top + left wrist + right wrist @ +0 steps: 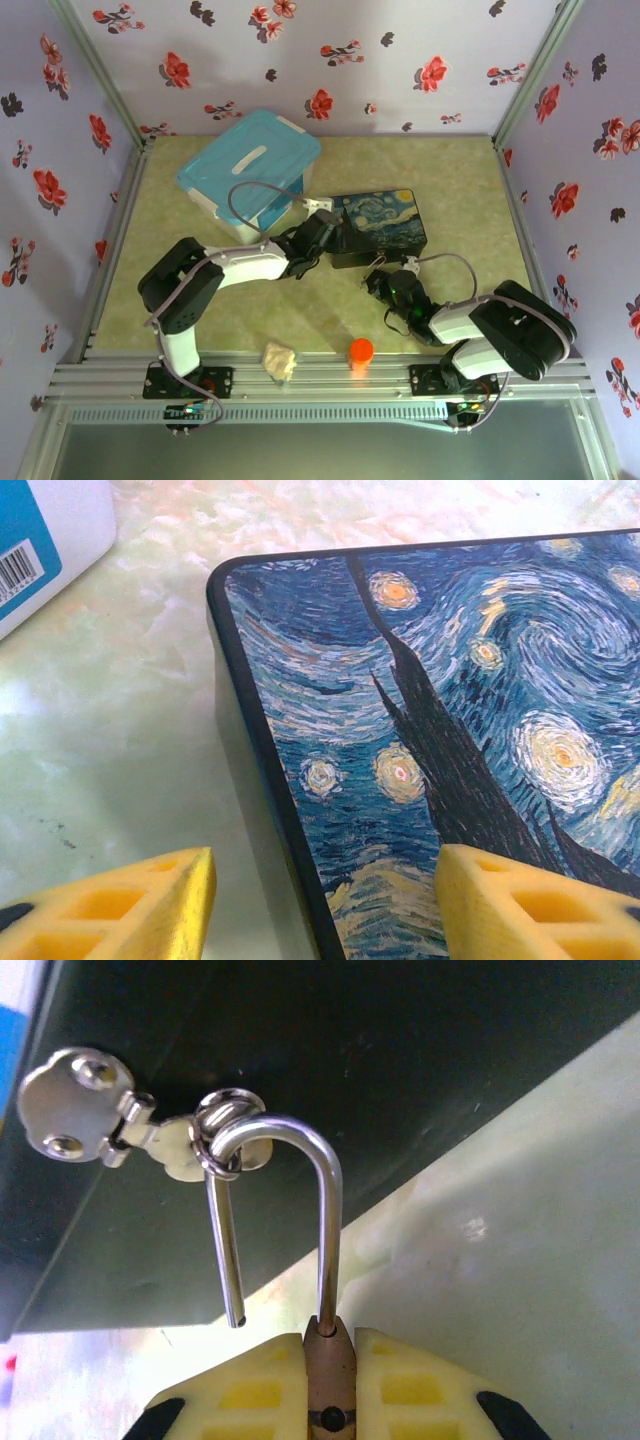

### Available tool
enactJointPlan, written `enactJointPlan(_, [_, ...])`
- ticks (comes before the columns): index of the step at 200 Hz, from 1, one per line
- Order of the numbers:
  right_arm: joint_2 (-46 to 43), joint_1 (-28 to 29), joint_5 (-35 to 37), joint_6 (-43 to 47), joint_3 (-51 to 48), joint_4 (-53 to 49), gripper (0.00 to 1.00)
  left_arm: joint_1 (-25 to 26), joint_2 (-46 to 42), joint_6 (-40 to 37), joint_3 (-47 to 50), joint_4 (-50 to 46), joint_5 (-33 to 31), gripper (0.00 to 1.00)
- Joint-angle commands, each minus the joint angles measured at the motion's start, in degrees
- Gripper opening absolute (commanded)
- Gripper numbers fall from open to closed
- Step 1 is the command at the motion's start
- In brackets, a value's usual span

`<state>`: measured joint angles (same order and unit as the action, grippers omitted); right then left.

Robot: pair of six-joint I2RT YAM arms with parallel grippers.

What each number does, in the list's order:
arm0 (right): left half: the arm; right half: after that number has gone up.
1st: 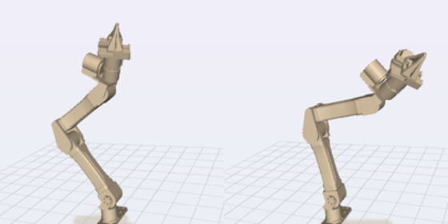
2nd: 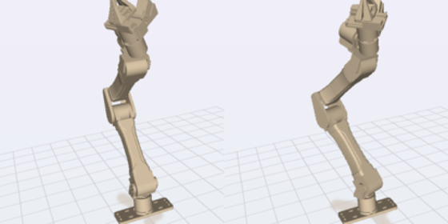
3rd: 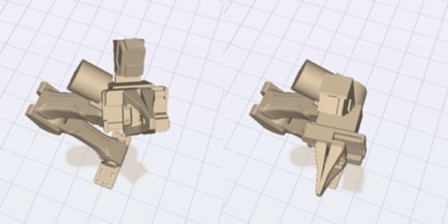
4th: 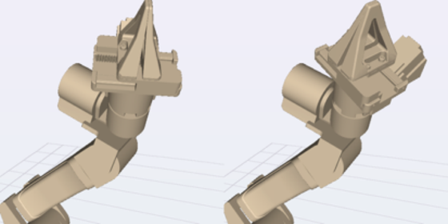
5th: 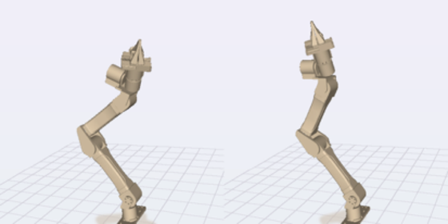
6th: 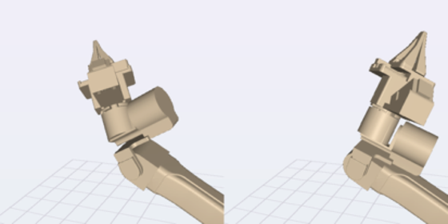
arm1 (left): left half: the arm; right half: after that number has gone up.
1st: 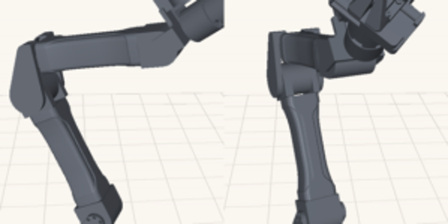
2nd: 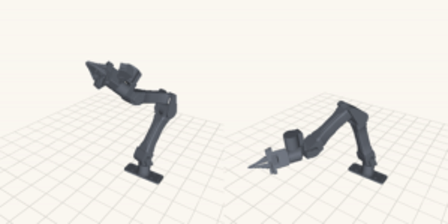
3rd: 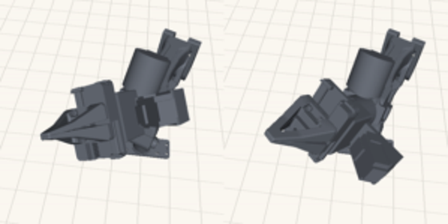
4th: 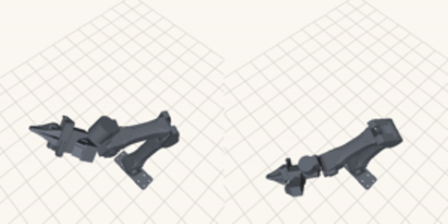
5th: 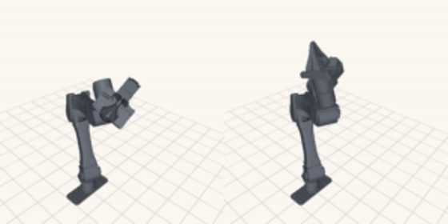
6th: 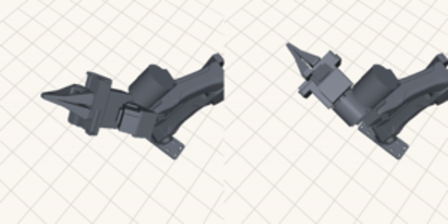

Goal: Unlock the padlock with the key

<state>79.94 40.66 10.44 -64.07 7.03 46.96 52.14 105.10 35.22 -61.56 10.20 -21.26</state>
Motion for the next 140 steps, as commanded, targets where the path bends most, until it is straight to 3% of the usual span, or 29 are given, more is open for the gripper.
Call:
enactJointPlan(1, [-0.1,0.1,10.5,-4.5,0.4,5.7,0.00,0.4,4.2,-0.9,3.0,-9.7,-1.8,0.59])
enactJointPlan(100, [0.9,-5.8,10.7,0.8,2.6,8.0,0.00,0.4,4.6,-3.2,4.2,-8.6,-2.3,0.57])
enactJointPlan(112, [-0.1,-7.3,9.1,2.3,3.2,5.5,0.00,0.4,4.6,-3.1,4.2,-8.7,-2.3,0.57])
enactJointPlan(140, [-0.7,-11.4,-2.3,6.9,5.3,3.2,0.00,0.2,4.5,-2.8,4.3,-8.6,-2.2,0.57])
